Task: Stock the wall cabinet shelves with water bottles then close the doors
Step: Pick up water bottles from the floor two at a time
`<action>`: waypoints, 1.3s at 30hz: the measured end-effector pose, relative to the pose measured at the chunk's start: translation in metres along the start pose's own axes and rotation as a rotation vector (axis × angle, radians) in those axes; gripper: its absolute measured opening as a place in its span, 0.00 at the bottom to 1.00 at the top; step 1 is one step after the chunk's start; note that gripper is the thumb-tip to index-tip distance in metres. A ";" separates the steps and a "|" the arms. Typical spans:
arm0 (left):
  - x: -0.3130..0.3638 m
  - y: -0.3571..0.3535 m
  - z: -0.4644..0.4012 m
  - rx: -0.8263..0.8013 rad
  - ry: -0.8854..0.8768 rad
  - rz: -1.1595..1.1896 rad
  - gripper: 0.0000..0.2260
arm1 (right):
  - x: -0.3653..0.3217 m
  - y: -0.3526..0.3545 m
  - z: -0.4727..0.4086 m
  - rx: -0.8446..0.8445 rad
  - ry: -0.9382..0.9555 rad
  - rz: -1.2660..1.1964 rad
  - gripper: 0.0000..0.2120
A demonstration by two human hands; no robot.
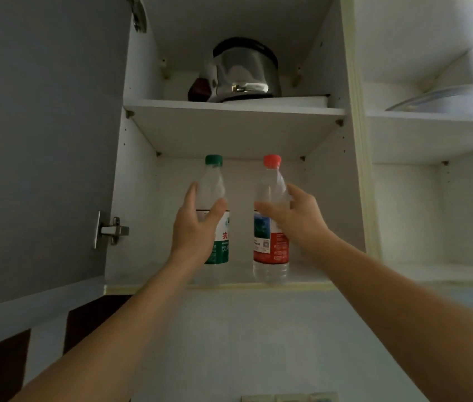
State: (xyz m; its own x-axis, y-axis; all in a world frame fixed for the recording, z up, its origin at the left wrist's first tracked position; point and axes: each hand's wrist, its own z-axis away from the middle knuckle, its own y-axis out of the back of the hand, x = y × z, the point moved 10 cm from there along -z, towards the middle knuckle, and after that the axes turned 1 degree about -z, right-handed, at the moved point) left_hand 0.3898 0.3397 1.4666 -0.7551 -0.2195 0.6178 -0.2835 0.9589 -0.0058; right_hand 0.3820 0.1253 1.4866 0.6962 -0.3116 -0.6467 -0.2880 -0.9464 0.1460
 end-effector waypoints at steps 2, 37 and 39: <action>-0.010 -0.004 -0.004 -0.033 0.022 -0.014 0.33 | 0.007 -0.006 -0.005 -0.006 0.002 0.016 0.23; -0.078 -0.028 -0.013 -0.229 0.123 -0.517 0.25 | 0.079 -0.022 0.014 -0.193 -0.151 0.577 0.24; -0.059 -0.022 -0.002 -0.118 0.081 -0.556 0.27 | 0.061 0.005 0.036 -0.088 -0.077 0.652 0.28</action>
State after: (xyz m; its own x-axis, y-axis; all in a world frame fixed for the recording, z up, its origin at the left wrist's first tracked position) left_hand 0.4422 0.3320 1.4317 -0.4625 -0.6863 0.5614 -0.5536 0.7181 0.4218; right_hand 0.3991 0.1047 1.4207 0.3469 -0.8192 -0.4566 -0.5777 -0.5702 0.5841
